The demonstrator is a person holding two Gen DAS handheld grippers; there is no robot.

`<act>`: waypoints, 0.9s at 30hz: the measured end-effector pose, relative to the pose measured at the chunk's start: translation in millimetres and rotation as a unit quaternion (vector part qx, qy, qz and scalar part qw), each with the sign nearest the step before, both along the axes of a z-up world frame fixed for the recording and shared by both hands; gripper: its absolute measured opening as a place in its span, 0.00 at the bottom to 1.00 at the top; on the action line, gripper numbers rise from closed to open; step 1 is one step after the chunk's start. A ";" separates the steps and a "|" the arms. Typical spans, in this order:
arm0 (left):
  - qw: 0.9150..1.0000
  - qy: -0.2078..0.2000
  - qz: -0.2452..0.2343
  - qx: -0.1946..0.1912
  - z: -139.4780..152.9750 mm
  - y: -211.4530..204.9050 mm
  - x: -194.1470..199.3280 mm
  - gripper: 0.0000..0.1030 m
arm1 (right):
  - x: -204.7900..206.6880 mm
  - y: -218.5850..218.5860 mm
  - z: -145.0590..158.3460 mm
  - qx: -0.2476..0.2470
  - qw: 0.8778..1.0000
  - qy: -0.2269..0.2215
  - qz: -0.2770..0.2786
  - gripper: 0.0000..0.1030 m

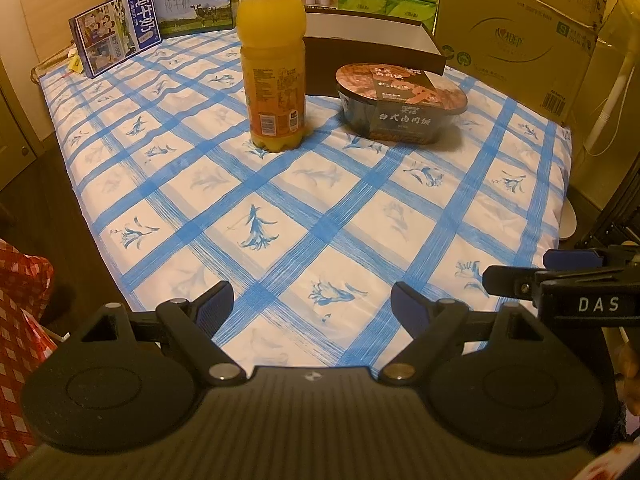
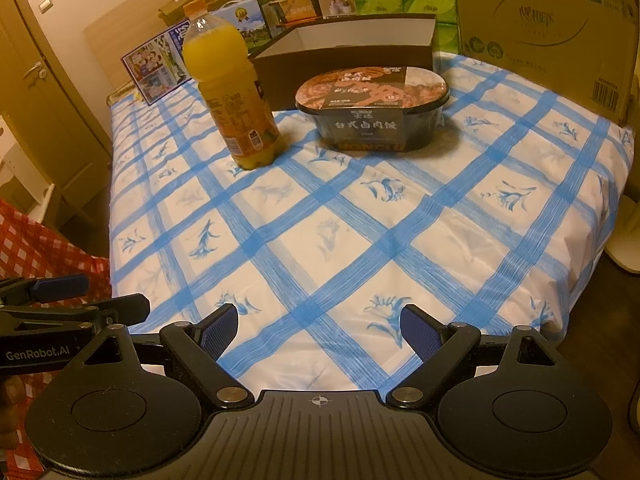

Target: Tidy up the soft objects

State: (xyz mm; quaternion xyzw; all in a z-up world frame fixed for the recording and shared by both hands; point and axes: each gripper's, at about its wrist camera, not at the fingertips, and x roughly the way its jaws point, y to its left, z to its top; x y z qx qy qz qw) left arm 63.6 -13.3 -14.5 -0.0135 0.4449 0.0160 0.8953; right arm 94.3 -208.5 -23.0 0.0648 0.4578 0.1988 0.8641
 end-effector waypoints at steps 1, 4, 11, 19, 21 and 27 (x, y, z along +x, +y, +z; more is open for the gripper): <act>1.000 0.000 -0.001 0.000 0.8 0.3 0.3 0.82 | 0.2 -0.2 -0.1 0.000 1.000 0.000 0.000 0.85; 1.000 0.000 0.000 0.000 1.0 0.5 0.7 0.82 | 0.1 -0.3 0.6 0.000 1.000 0.000 0.000 0.85; 1.000 0.003 0.000 0.000 -2.3 -0.1 1.6 0.82 | 1.8 0.8 -3.2 0.000 1.000 0.004 -0.001 0.85; 1.000 0.012 -0.001 -0.008 -9.2 3.6 6.5 0.82 | 6.7 2.9 -5.9 0.000 1.000 0.011 -0.002 0.85; 1.000 0.015 0.000 -0.008 -9.4 4.5 8.8 0.82 | 7.8 3.3 -6.5 0.000 1.000 0.012 -0.001 0.85; 1.000 0.026 0.004 -0.013 -14.7 7.1 13.8 0.82 | 12.1 5.5 -10.2 -0.002 1.000 0.020 -0.001 0.85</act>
